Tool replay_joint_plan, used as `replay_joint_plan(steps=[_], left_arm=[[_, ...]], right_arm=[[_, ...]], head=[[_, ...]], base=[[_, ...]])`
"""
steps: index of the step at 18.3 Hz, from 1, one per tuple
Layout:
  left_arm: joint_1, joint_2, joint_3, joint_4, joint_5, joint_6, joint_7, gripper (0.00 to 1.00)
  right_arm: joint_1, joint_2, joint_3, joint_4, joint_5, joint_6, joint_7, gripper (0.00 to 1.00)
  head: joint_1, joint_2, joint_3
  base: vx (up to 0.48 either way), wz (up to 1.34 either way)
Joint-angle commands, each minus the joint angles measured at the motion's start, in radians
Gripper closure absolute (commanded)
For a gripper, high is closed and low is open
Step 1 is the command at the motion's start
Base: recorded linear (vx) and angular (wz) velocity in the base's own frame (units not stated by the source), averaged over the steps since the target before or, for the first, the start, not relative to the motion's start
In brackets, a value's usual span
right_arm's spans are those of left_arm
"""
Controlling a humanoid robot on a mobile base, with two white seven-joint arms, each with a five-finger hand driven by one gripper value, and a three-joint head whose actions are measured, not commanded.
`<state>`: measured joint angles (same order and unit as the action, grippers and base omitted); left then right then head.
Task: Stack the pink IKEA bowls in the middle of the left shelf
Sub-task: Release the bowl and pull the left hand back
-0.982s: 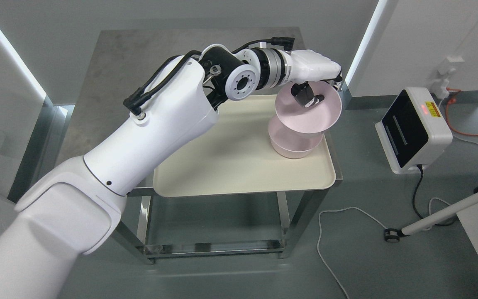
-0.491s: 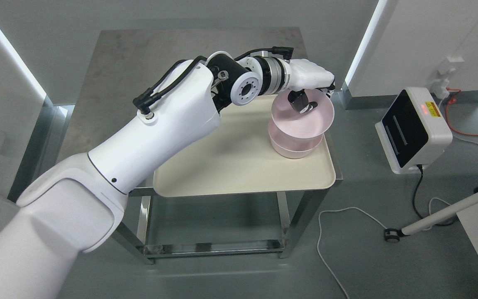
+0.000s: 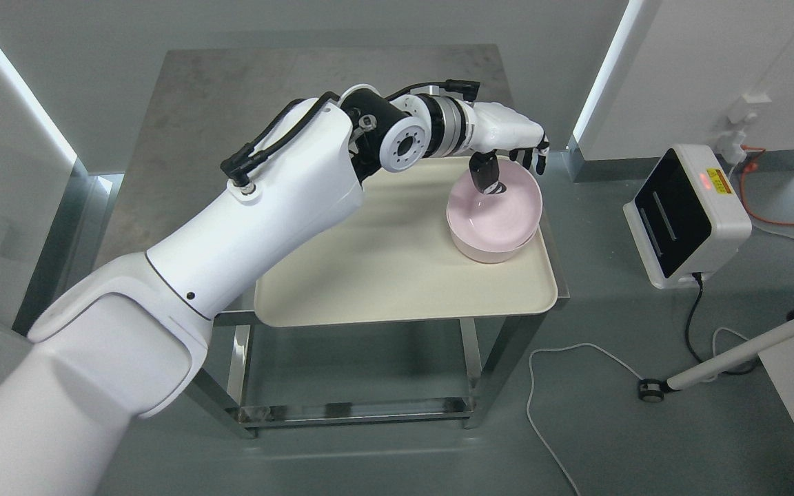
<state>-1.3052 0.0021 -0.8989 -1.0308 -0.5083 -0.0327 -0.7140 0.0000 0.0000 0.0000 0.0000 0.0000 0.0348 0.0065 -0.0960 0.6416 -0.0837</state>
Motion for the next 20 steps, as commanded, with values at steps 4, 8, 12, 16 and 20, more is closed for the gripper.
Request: replay_joint_plan(steps=[4,8,12,16,20], left_arm=[[0.098,0.015,0.732,-0.156,0.016,-0.007,-0.197,0.43],[0.338,0.015,0.79,-0.438,0.18,-0.003,-0.226,0.41],[0.478,0.015,0.79,-0.522,0.238,-0.129,-0.17,0.26],[0.618,0.015,0.666,-0.529,0.237,-0.455,-0.049,0.26],[0.744,0.015,0.545,-0.572,0.066,-0.496,-0.038,0.28]], right_arm=[[0.029,-0.017,-0.011,-0.034,0.0,-0.001,0.0,0.0],[0.029,-0.017,-0.011,-0.034,0.0,0.0,0.0,0.0],[0.029,-0.017,-0.011,-0.034,0.0,-0.001,0.0,0.0],[0.029,-0.017,-0.011,-0.034,0.0,0.0,0.0,0.0],[0.029,-0.017,-0.011,-0.034,0.0,-0.001,0.0,0.0]], head=[[0.0,0.0,0.0],[0.0,0.0,0.0],[0.0,0.0,0.0],[0.0,0.0,0.0],[0.0,0.0,0.0]], base=[[0.0,0.0],[0.0,0.0],[0.0,0.0],[0.0,0.0],[0.0,0.0]])
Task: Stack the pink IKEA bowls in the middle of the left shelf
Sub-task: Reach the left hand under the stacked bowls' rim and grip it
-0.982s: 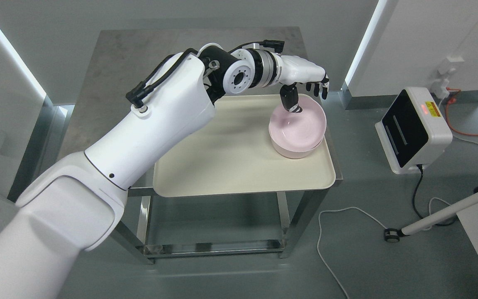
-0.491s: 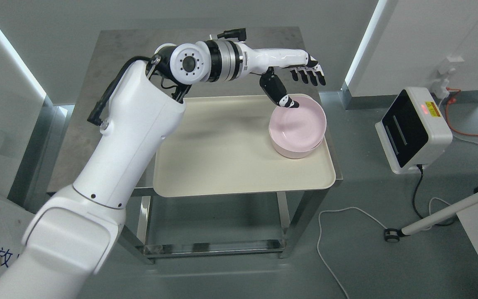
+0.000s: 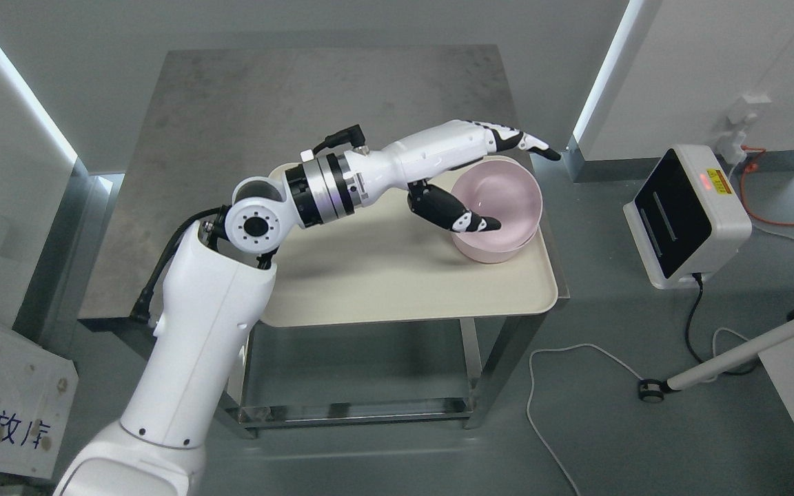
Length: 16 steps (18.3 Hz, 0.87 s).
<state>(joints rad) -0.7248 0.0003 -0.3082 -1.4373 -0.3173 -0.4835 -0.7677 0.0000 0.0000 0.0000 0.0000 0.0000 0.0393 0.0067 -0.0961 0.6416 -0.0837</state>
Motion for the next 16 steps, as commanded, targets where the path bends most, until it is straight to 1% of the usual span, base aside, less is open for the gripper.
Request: replay_joint_plan(steps=[1,3,4,7,10,11,13,15,16], left_arm=[[0.163,0.017,-0.064,-0.164,-0.188,-0.041,0.015,0.29],[0.157,0.017,-0.106,-0.152,-0.345,-0.029,0.018,0.29],[0.153,0.017,-0.127,-0.146,-0.402,0.011,0.022,0.29],[0.11,0.017,-0.152,-0.147,-0.424,0.164,0.027,0.29],[0.068,0.017,-0.152,-0.146,-0.428,0.288,0.027,0.3],[0.061,0.017,-0.154,-0.146,-0.428,0.314,0.027,0.3],[0.058,0.017,-0.17,-0.146,-0.445,0.327,0.025,0.31],[0.056,0.017,-0.21,-0.143,-0.495,0.354,0.022,0.32],[0.045,0.017,-0.238,-0.129,-0.508,0.382,0.022,0.33]], right_arm=[[0.029,-0.017,-0.012,-0.034,0.0,-0.004,-0.001,0.0],[0.029,-0.017,-0.011,-0.034,0.0,-0.006,-0.001,0.0],[0.029,-0.017,-0.011,-0.034,0.0,-0.006,-0.001,0.0],[0.029,-0.017,-0.011,-0.034,0.0,-0.004,-0.001,0.0],[0.029,-0.017,-0.011,-0.034,0.0,-0.004,-0.001,0.0],[0.029,-0.017,-0.011,-0.034,0.0,-0.004,-0.001,0.0],[0.029,-0.017,-0.011,-0.034,0.0,-0.004,-0.001,0.0],[0.029,-0.017,-0.011,-0.034,0.0,-0.006,-0.001,0.0],[0.029,-0.017,-0.011,-0.034,0.0,-0.006,-0.001,0.0]], head=[[0.0,0.0,0.0],[0.0,0.0,0.0],[0.0,0.0,0.0],[0.0,0.0,0.0],[0.0,0.0,0.0],[0.0,0.0,0.0],[0.0,0.0,0.0],[0.0,0.0,0.0],[0.0,0.0,0.0]], base=[[0.0,0.0],[0.0,0.0],[0.0,0.0],[0.0,0.0],[0.0,0.0],[0.0,0.0],[0.0,0.0],[0.0,0.0],[0.0,0.0]])
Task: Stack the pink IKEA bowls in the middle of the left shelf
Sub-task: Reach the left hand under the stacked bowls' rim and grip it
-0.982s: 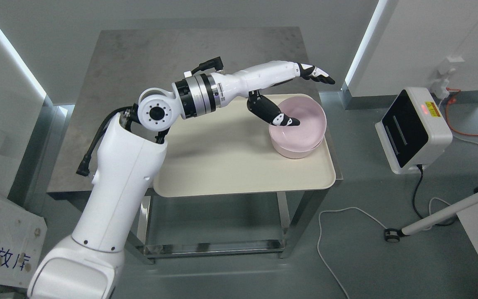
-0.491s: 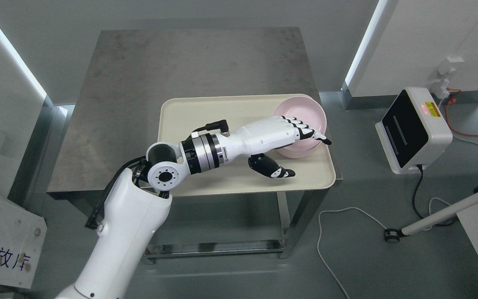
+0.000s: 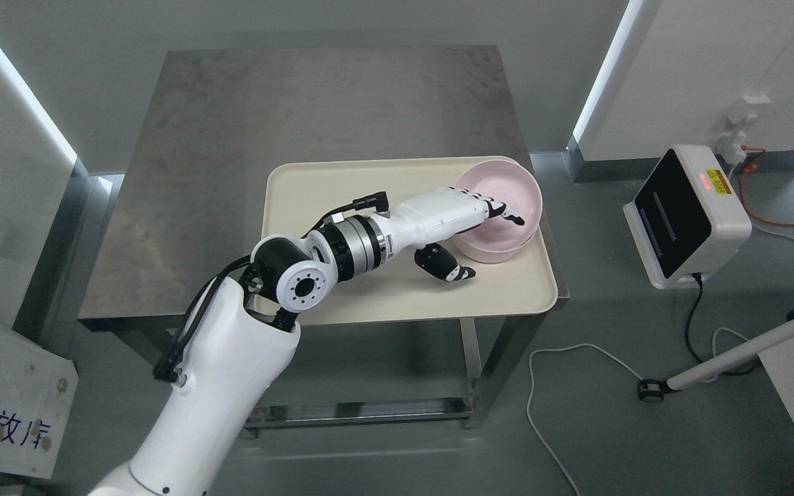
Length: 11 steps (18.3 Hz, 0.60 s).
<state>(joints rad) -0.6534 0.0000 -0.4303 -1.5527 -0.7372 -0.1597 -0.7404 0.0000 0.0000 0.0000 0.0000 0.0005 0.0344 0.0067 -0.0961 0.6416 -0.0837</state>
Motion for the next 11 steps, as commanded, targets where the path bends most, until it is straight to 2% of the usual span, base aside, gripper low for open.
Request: replay_joint_plan(steps=[1,5,11], left_arm=[[-0.047,0.017,-0.136,0.011,-0.088,0.078,-0.004,0.34],[-0.107,0.017,-0.15,0.088,-0.09,0.091,-0.002,0.39],[-0.104,0.017,-0.156,0.105,-0.09,0.085,-0.014,0.45]], right_arm=[[0.029,-0.017,-0.011,-0.034,0.0,-0.001,-0.001,0.0],[0.029,-0.017,-0.011,-0.034,0.0,0.001,-0.001,0.0],[0.029,-0.017,-0.011,-0.034,0.0,0.001,-0.001,0.0]], head=[[0.0,0.0,0.0],[0.0,0.0,0.0],[0.0,0.0,0.0]], base=[[0.0,0.0],[0.0,0.0],[0.0,0.0]])
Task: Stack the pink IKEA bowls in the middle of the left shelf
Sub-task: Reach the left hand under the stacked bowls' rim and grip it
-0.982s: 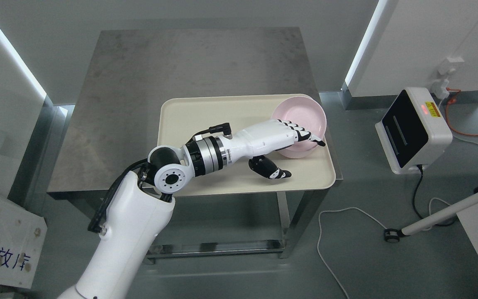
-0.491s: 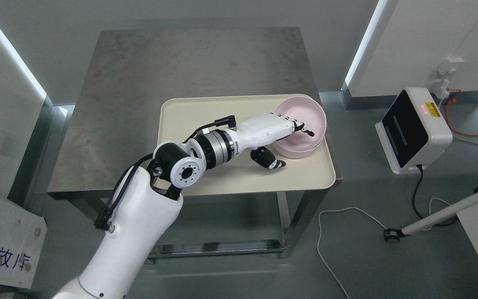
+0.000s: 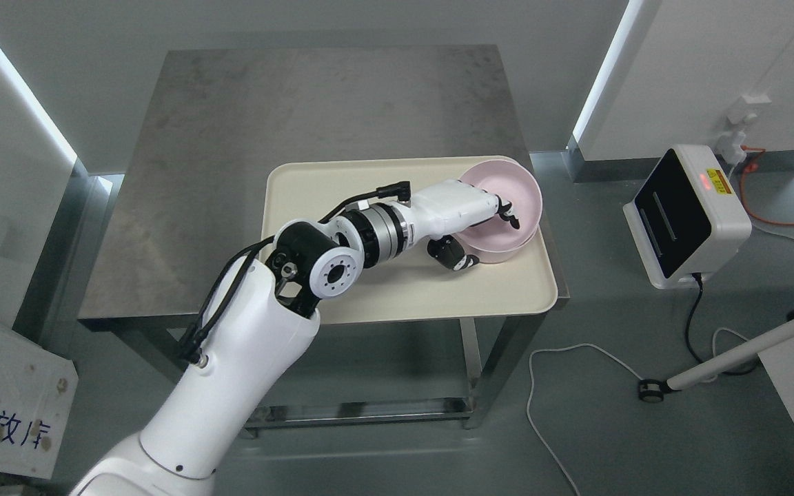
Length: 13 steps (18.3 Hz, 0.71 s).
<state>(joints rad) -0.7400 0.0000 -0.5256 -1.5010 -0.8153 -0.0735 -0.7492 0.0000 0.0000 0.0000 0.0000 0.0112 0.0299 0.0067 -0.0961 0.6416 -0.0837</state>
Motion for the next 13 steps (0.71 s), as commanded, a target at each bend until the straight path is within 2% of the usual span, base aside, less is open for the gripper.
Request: replay_joint_plan(steps=[1,6,10,13], left_arm=[[-0.018,0.017,-0.059,0.067,-0.011,-0.003,-0.009,0.46],[-0.021,0.017,-0.057,0.105,-0.013,-0.011,-0.01,0.55],[-0.022,0.017,-0.019,0.117,-0.005,-0.071,-0.009,0.76],[-0.022,0.017,0.01,0.12,-0.001,-0.091,0.002,0.87]], right_arm=[[0.029,-0.017,-0.011,-0.034,-0.011,0.004,-0.001,0.0],[0.029,-0.017,-0.011,-0.034,-0.011,0.005,-0.001,0.0],[0.029,-0.017,-0.011,-0.034,-0.011,0.004,-0.001,0.0],[0.029,-0.017,-0.011,-0.034,-0.011,0.004,-0.001,0.0]], head=[[0.0,0.0,0.0],[0.0,0.0,0.0],[0.0,0.0,0.0],[0.0,0.0,0.0]], base=[[0.0,0.0],[0.0,0.0],[0.0,0.0],[0.0,0.0]])
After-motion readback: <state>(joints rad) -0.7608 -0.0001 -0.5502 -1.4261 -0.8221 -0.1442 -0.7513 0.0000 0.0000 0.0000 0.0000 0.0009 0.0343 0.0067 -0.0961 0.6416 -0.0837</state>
